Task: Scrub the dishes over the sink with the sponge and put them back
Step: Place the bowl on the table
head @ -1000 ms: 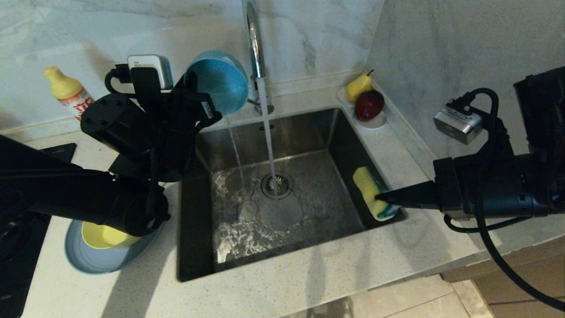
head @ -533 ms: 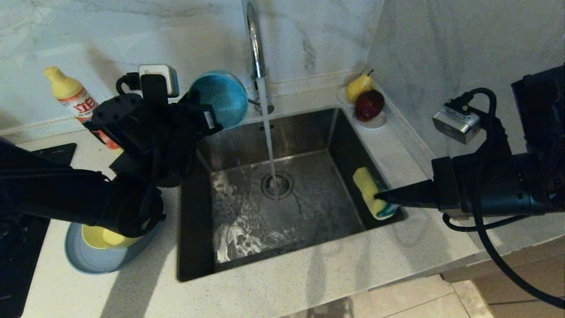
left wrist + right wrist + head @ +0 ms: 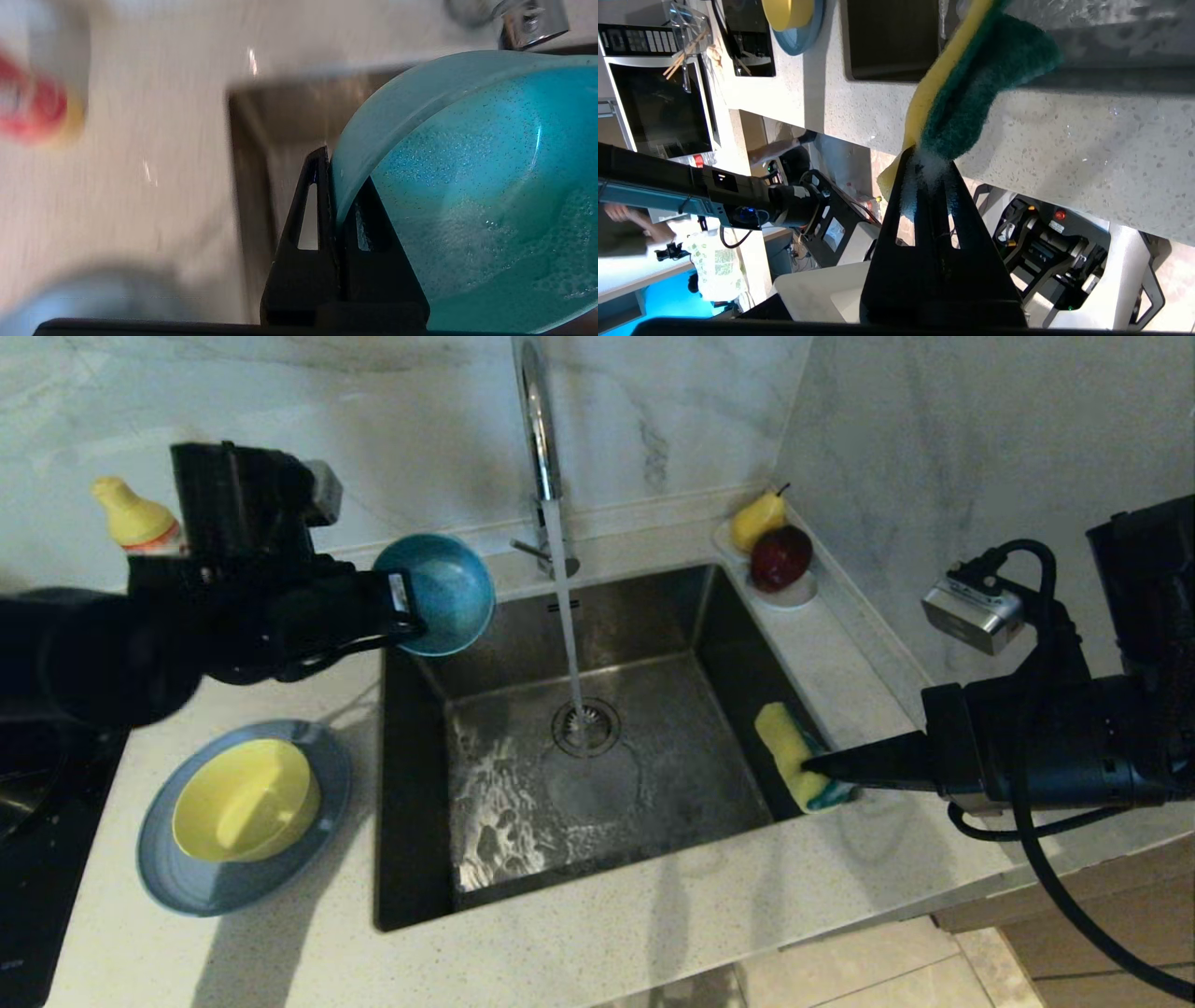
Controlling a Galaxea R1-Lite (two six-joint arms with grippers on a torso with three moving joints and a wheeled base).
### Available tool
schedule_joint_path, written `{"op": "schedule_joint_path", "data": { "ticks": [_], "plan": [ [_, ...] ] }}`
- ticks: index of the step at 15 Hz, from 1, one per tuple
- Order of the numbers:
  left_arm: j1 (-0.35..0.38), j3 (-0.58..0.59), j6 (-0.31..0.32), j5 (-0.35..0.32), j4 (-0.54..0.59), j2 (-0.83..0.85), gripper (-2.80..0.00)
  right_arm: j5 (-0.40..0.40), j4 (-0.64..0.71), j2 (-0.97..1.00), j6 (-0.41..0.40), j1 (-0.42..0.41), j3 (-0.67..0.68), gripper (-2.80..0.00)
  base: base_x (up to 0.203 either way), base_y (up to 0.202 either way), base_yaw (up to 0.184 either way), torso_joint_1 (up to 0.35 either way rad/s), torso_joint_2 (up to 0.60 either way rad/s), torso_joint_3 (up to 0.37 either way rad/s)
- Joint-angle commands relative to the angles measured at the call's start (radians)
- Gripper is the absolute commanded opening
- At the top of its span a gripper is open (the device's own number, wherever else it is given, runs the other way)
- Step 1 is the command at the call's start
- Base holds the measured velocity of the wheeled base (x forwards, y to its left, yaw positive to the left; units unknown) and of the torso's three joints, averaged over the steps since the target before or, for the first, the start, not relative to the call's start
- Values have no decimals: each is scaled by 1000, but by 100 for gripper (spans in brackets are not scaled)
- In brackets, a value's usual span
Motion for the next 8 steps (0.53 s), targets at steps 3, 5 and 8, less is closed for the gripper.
{"op": "schedule_joint_path", "data": {
  "ticks": [3,5,8],
  "plan": [
    [103,-344,-260,-236,811,-68,-280,0,1,-8,0,-10,24,-280,0,0,0,0,0,0],
    [168,-369,-302,-278,869,-103,-280,0,2,-6,0,-18,32,-280,0,0,0,0,0,0],
    [279,-383,-355,-276,887,-121,-280,-3,2,-5,-5,-29,36,-280,0,0,0,0,0,0]
  ]
}}
